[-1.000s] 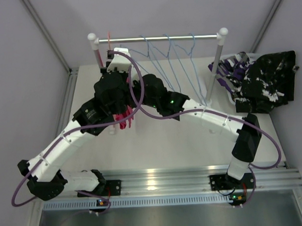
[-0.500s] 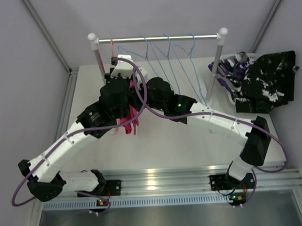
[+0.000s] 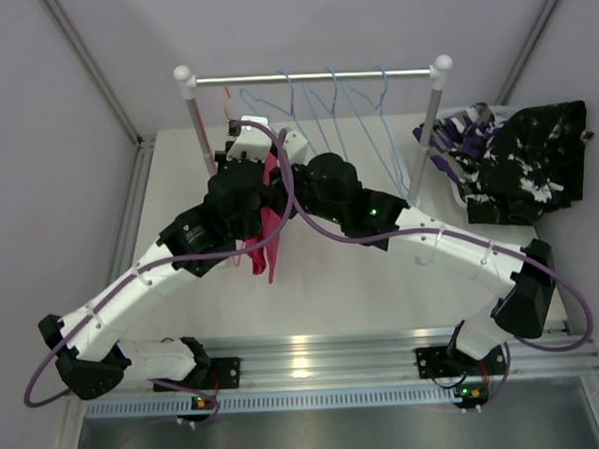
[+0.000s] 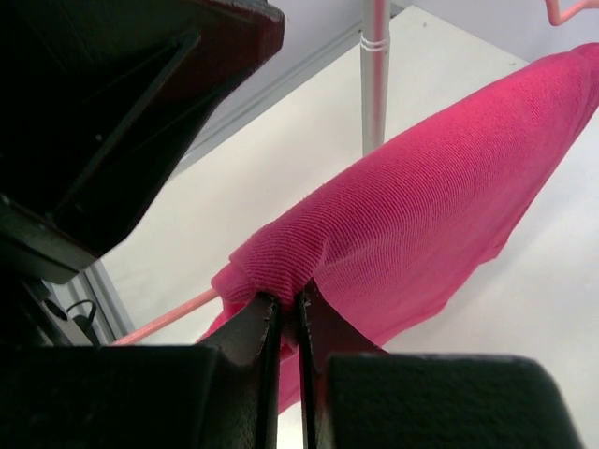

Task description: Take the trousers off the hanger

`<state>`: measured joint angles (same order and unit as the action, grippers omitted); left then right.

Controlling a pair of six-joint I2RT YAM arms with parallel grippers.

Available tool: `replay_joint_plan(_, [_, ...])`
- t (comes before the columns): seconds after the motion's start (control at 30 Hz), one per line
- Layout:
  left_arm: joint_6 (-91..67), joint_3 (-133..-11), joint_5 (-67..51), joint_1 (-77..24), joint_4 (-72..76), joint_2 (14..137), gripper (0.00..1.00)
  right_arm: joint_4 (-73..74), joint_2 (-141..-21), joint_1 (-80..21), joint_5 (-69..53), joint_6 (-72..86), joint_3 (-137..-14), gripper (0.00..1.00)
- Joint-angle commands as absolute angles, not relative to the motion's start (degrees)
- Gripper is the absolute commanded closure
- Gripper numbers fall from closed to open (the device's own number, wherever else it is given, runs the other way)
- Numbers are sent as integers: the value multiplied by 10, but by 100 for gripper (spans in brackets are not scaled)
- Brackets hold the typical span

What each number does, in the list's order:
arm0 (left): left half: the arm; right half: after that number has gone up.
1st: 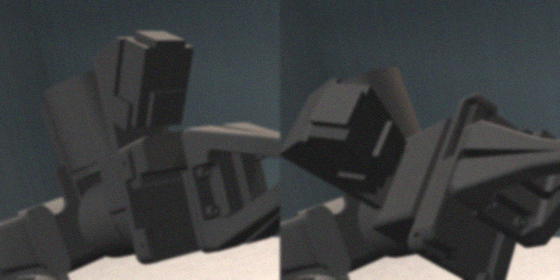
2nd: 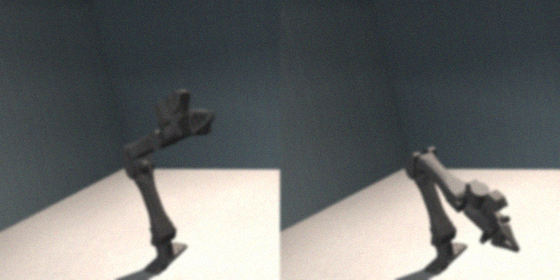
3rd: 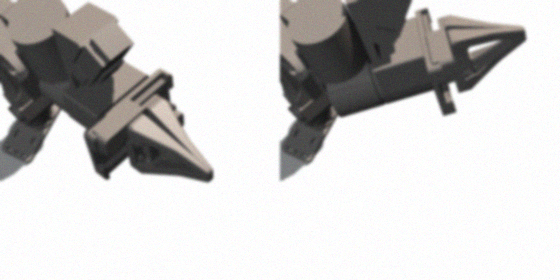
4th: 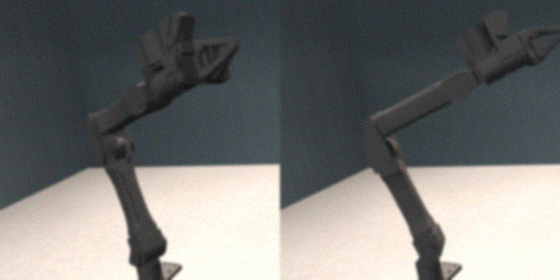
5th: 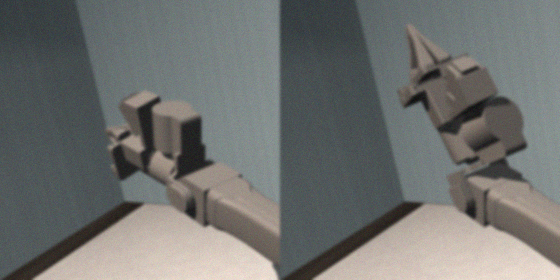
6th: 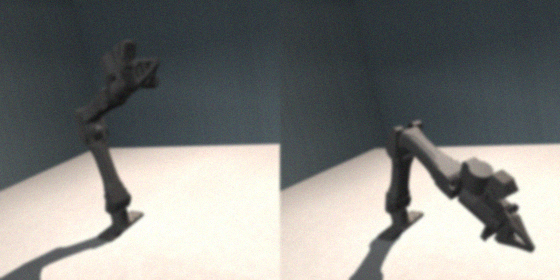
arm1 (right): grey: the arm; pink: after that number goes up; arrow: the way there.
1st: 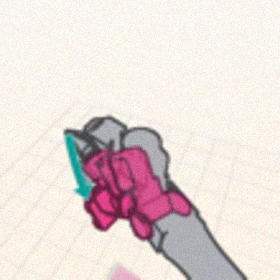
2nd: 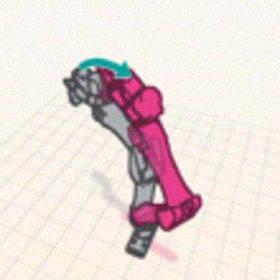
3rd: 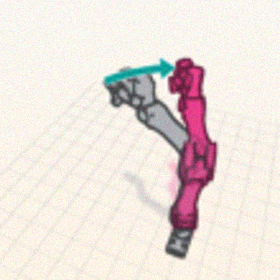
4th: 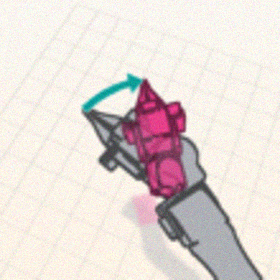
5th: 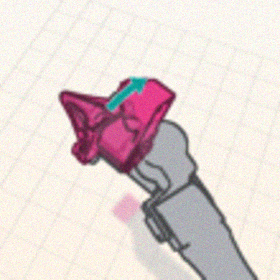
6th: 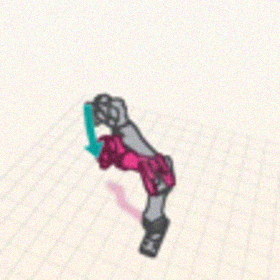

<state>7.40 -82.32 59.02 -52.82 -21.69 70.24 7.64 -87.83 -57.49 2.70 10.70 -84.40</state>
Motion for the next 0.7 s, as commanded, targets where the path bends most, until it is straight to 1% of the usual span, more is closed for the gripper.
replay_joint_plan(0.0, [69, -824, 610, -526, -187, 686, 100, -12, -822, -568, 35, 100, -847, 100])
replay_joint_plan(0.23, [62, -819, 608, -526, -185, 684, 100, -1, -810, -568, 34, 97, -846, 100])
replay_joint_plan(0.37, [72, -844, 594, -526, -179, 683, 100, 6, -824, -568, 22, 117, -820, 100])
replay_joint_plan(0.4, [76, -851, 592, -526, -179, 686, 100, 5, -828, -569, 21, 121, -815, 97])
replay_joint_plan(0.47, [83, -867, 587, -526, -182, 692, 100, 5, -841, -570, 19, 125, -806, 97])
replay_joint_plan(0.5, [83, -885, 581, -526, -185, 694, 100, 6, -845, -570, 23, 127, -803, 92])
replay_joint_plan(0.63, [94, -915, 575, -526, -186, 707, 100, -10, -874, -571, 24, 131, -803, 85])
replay_joint_plan(0.67, [95, -918, 574, -526, -186, 709, 100, -11, -877, -570, 23, 134, -804, 80])
